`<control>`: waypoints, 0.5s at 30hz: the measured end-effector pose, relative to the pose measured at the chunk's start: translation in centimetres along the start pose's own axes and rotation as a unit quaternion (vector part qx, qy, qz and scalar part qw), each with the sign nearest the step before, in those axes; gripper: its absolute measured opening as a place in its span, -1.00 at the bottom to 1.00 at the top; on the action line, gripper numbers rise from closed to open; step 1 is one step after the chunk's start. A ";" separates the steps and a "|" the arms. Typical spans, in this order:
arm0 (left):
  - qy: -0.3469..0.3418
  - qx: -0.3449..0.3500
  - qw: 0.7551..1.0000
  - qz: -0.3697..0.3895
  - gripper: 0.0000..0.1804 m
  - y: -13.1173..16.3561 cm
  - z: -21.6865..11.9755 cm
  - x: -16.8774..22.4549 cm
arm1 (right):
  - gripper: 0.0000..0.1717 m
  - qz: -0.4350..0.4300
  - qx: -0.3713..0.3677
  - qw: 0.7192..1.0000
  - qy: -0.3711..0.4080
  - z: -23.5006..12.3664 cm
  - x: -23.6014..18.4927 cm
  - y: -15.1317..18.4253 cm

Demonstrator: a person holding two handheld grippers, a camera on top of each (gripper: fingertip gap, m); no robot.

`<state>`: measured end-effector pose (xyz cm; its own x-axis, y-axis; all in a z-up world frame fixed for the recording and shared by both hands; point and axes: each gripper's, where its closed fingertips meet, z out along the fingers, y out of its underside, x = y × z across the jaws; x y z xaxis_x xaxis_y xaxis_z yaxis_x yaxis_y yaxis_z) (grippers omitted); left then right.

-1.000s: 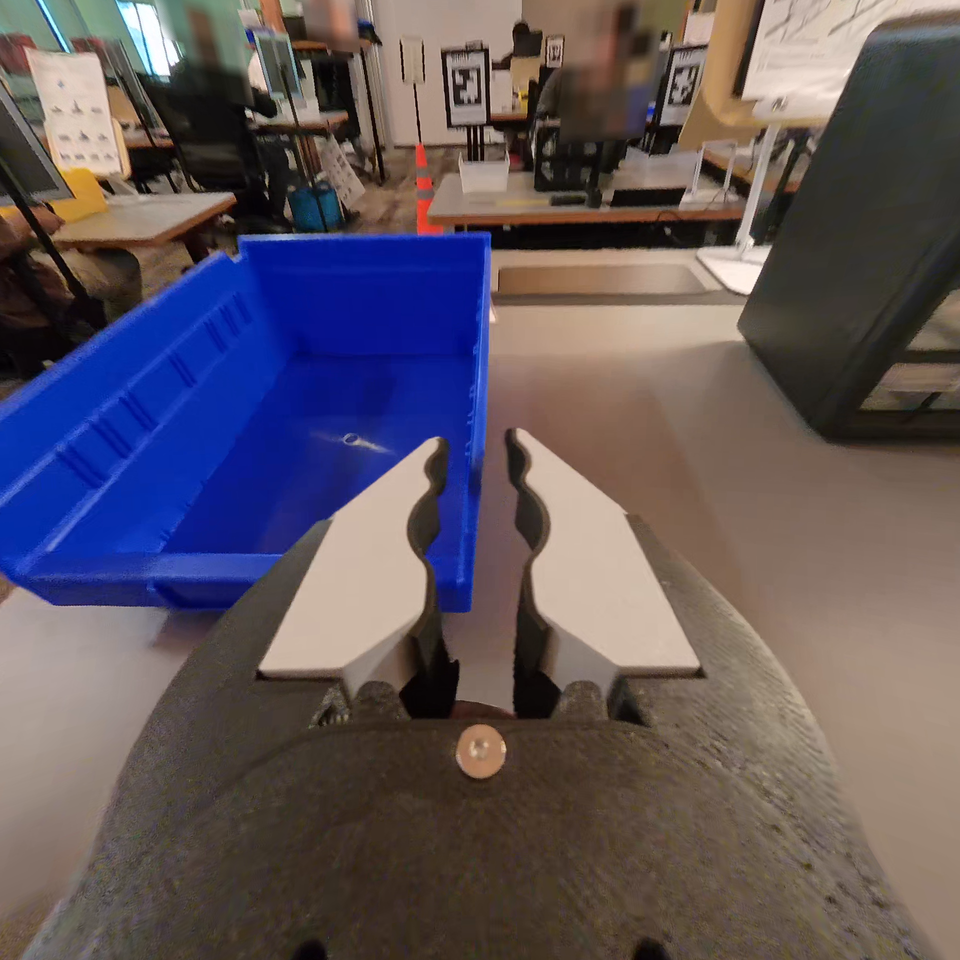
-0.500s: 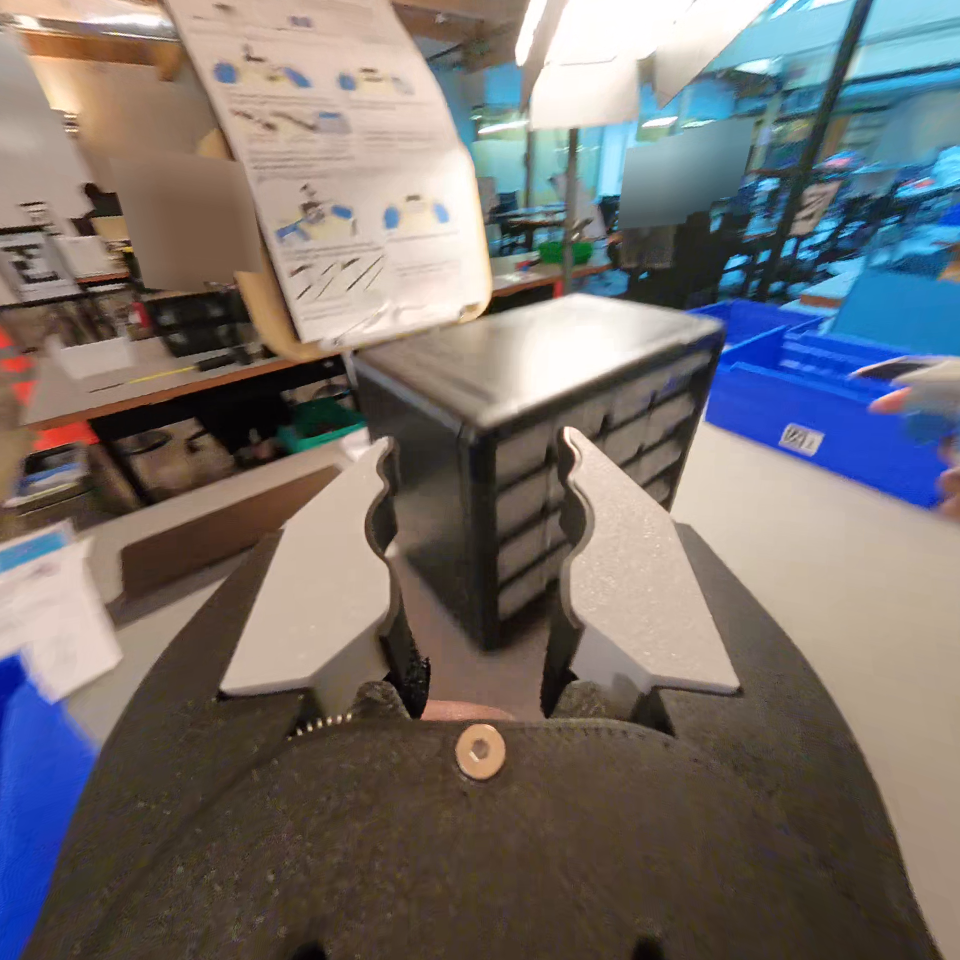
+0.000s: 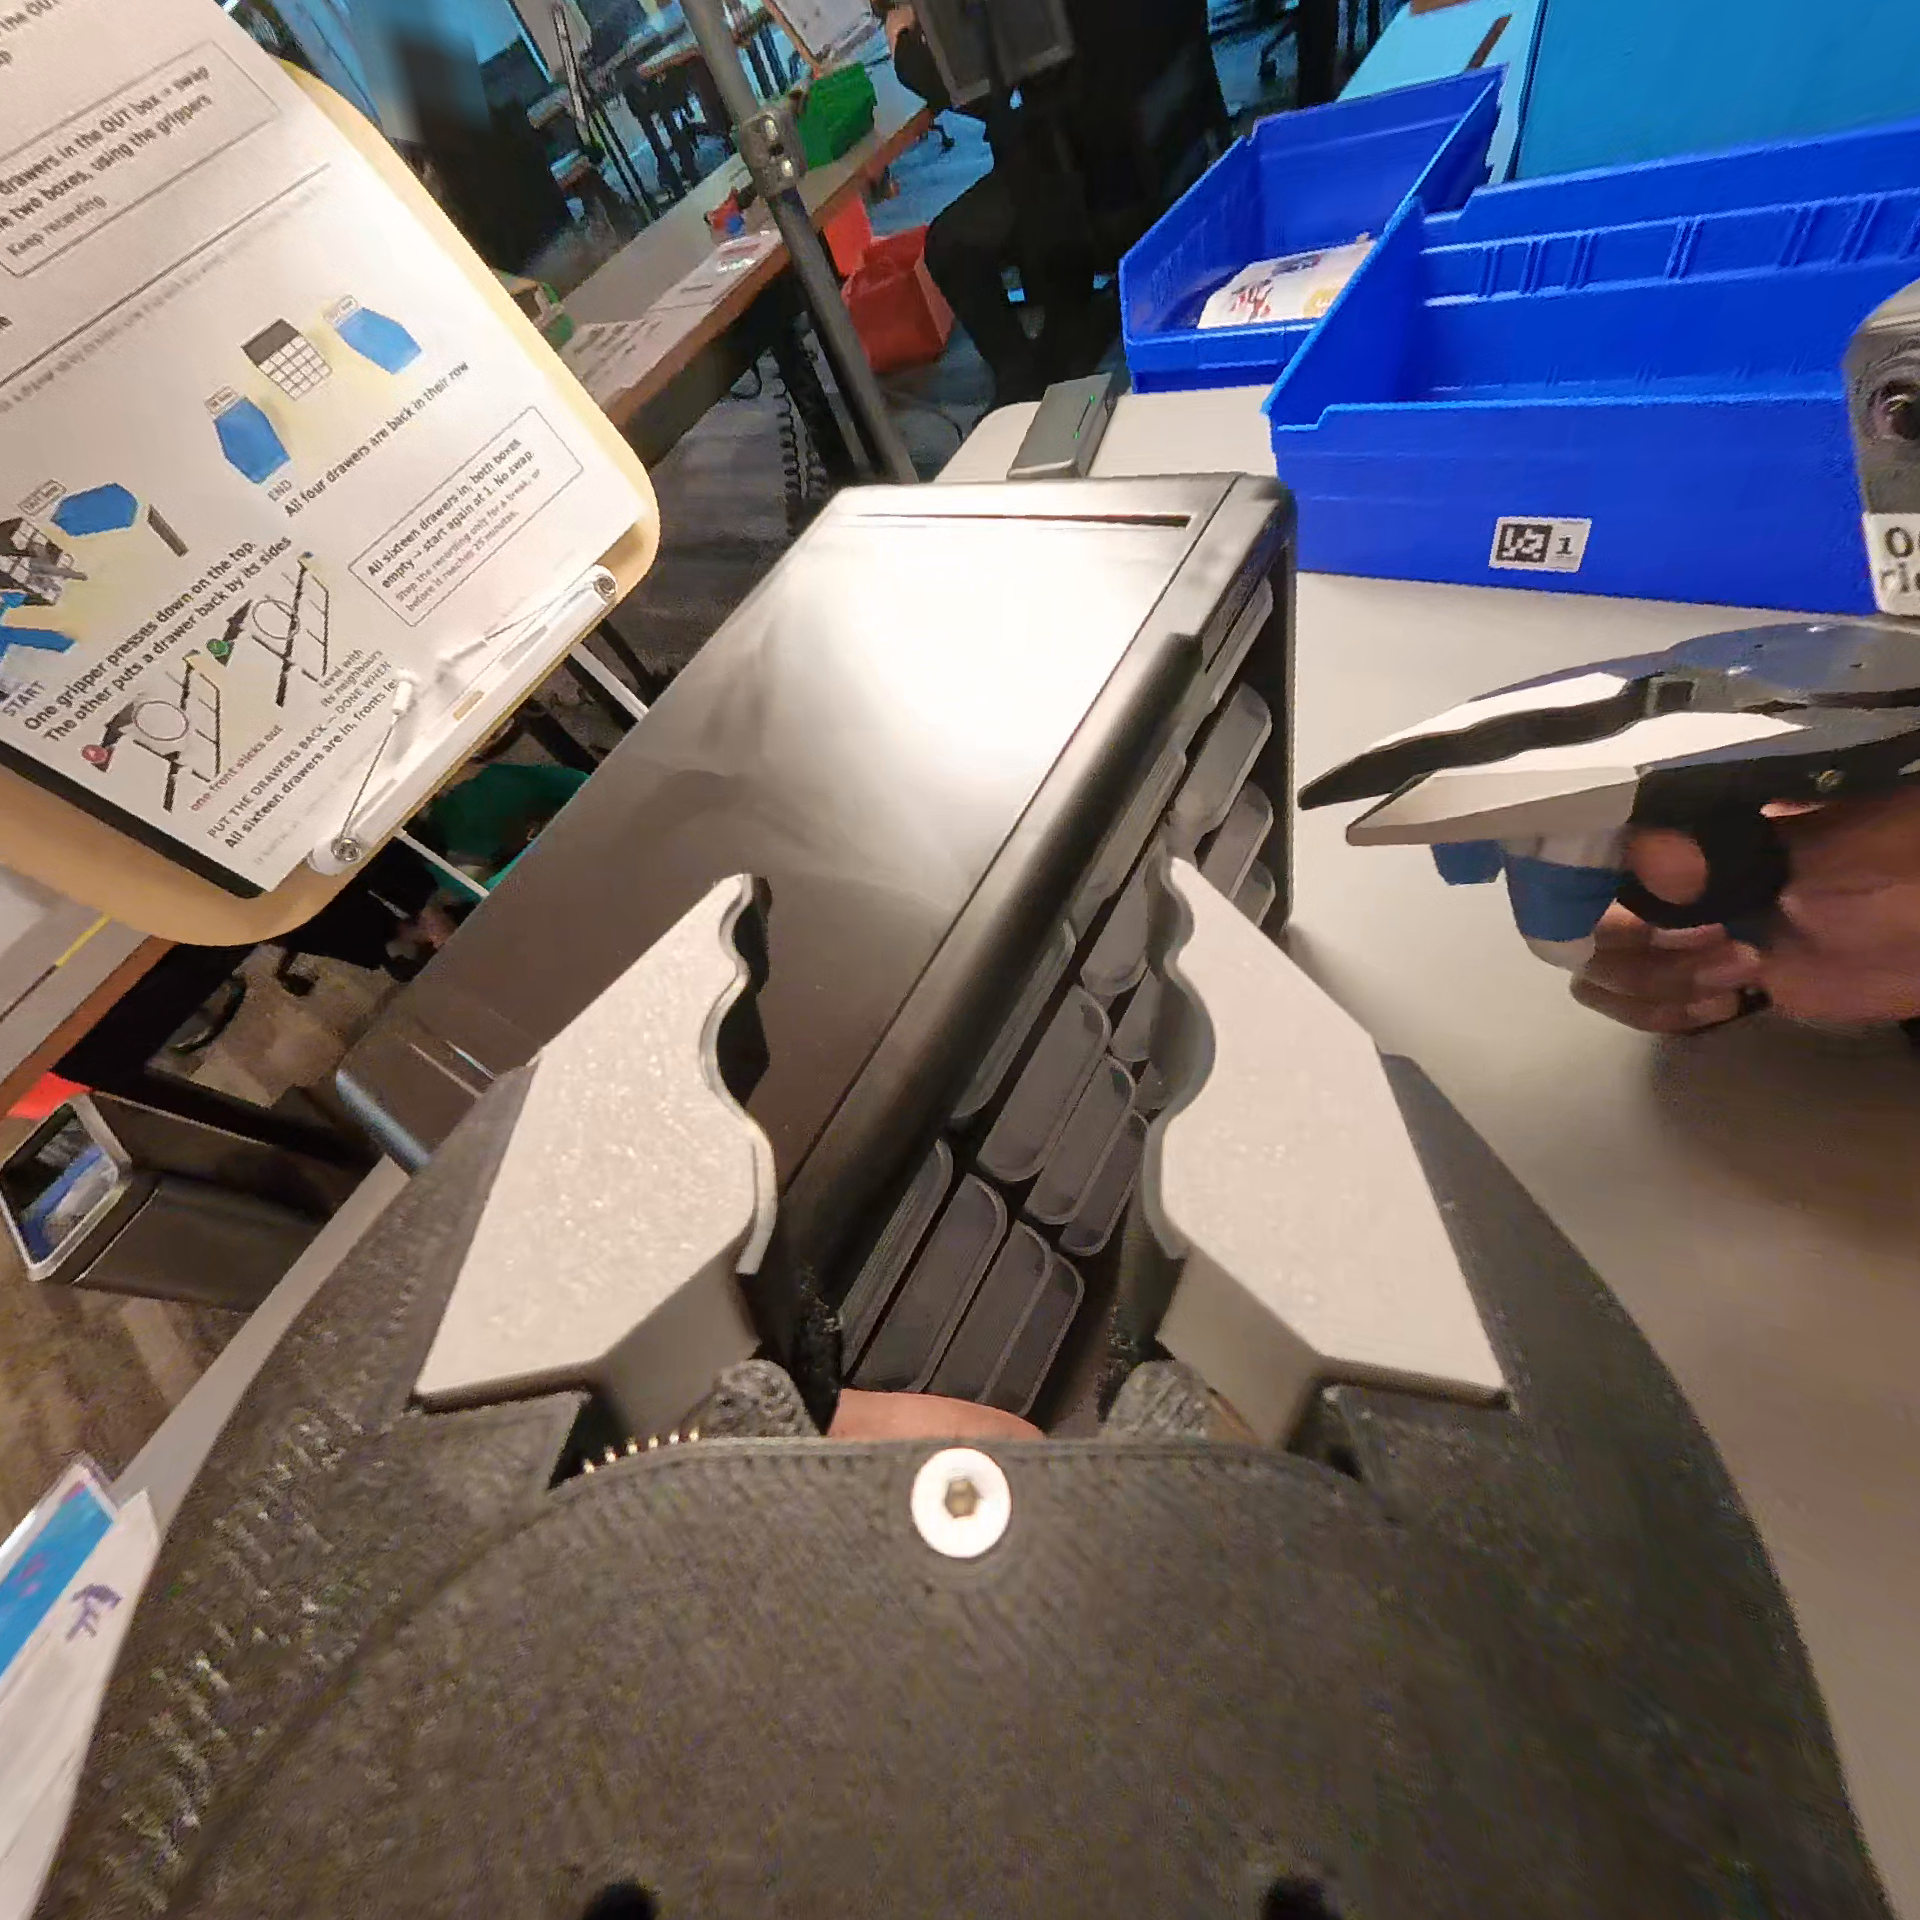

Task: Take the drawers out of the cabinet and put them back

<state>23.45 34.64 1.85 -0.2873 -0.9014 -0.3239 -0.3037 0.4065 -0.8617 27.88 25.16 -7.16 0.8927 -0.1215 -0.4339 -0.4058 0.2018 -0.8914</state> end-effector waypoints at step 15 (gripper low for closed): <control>-0.041 0.001 0.999 0.031 -0.42 1.1 0.8 -1.0 | -0.57 0.154 0.024 0.988 0.024 1.2 2.4 -0.1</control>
<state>24.17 35.85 0.89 -0.2299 -0.8838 -0.4075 -0.2850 0.4615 -0.8401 30.32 26.05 -7.92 0.7183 -0.0925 -0.6895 -0.6452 0.2821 -0.7100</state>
